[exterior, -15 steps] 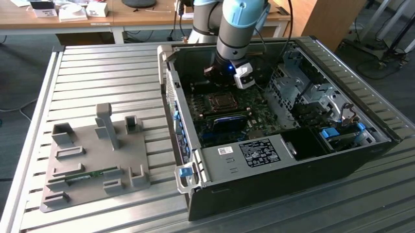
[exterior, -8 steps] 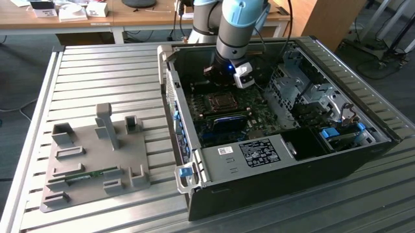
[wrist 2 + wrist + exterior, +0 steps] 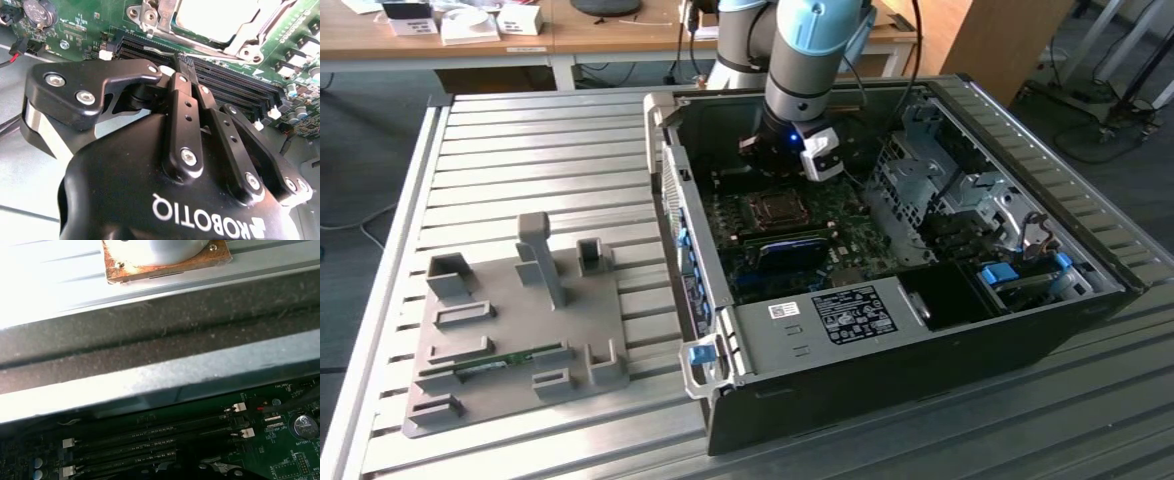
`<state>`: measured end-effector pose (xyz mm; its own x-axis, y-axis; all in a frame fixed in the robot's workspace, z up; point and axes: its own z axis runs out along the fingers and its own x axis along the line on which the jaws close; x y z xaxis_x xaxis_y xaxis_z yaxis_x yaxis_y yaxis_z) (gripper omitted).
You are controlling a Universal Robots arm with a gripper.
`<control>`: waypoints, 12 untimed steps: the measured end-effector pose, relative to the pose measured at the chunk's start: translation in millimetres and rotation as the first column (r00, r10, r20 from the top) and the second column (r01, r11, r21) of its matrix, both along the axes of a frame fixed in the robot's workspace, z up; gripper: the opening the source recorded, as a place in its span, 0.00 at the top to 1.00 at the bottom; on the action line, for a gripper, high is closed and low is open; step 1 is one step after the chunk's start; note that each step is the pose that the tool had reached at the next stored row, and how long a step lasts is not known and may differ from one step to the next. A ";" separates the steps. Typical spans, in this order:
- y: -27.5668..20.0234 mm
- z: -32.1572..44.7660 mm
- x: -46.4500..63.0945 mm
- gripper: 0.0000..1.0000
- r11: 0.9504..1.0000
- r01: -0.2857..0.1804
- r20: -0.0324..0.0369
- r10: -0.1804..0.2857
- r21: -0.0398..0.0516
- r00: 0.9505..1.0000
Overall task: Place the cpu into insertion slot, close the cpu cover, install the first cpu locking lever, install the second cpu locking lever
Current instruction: 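Install the first cpu locking lever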
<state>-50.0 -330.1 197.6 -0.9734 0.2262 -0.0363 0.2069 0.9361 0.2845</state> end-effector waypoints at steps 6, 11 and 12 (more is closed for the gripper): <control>0.0 -0.7 2.1 0.89 1.000 0.000 0.000 0.000 -0.005 1.000; 0.0 -2.1 3.4 0.89 1.000 0.000 0.000 0.000 -0.015 1.000; 0.0 -2.2 3.5 0.89 1.000 0.000 0.000 0.000 -0.016 1.000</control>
